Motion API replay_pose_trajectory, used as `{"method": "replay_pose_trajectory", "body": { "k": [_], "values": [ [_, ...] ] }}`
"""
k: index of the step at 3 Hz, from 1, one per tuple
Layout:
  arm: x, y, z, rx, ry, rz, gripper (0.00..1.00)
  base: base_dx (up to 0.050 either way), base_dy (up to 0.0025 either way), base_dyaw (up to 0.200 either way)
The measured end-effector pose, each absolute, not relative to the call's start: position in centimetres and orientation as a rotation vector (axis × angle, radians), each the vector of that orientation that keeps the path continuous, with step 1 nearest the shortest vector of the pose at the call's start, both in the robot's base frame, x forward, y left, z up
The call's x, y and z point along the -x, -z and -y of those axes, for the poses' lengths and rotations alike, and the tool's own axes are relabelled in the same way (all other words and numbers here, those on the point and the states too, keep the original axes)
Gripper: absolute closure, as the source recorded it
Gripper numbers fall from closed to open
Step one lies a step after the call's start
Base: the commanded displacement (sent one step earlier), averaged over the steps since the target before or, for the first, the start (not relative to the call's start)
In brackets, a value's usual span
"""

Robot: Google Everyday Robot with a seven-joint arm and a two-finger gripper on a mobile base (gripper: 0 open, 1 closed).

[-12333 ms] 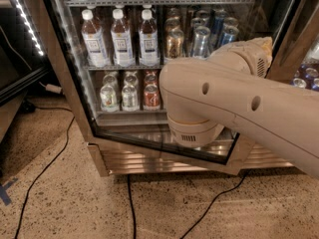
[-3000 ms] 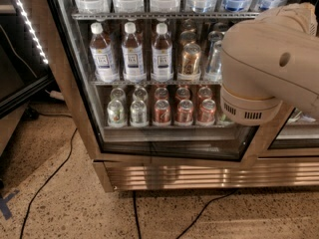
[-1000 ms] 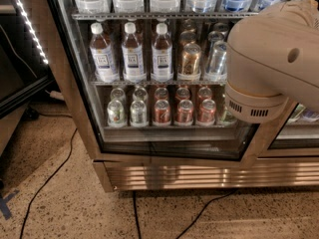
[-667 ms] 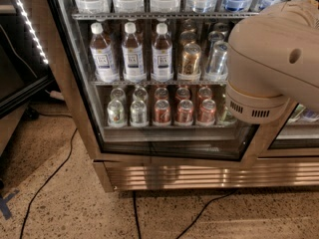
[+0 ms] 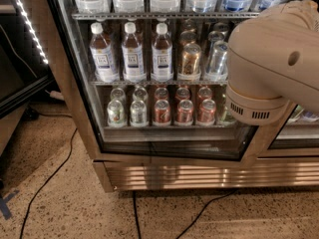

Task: Close left fridge door

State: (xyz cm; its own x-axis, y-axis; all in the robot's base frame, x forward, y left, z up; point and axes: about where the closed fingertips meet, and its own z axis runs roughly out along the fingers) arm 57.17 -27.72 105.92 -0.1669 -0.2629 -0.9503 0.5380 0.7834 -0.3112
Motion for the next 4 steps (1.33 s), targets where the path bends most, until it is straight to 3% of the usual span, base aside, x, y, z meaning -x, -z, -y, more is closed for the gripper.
{"method": "replay_pose_trajectory", "body": {
  "k": [4],
  "values": [
    [-56.98, -105.64, 28.16, -0.234, 0.711, -1.568, 1.0, 0.0, 0.0, 0.0]
  ]
}}
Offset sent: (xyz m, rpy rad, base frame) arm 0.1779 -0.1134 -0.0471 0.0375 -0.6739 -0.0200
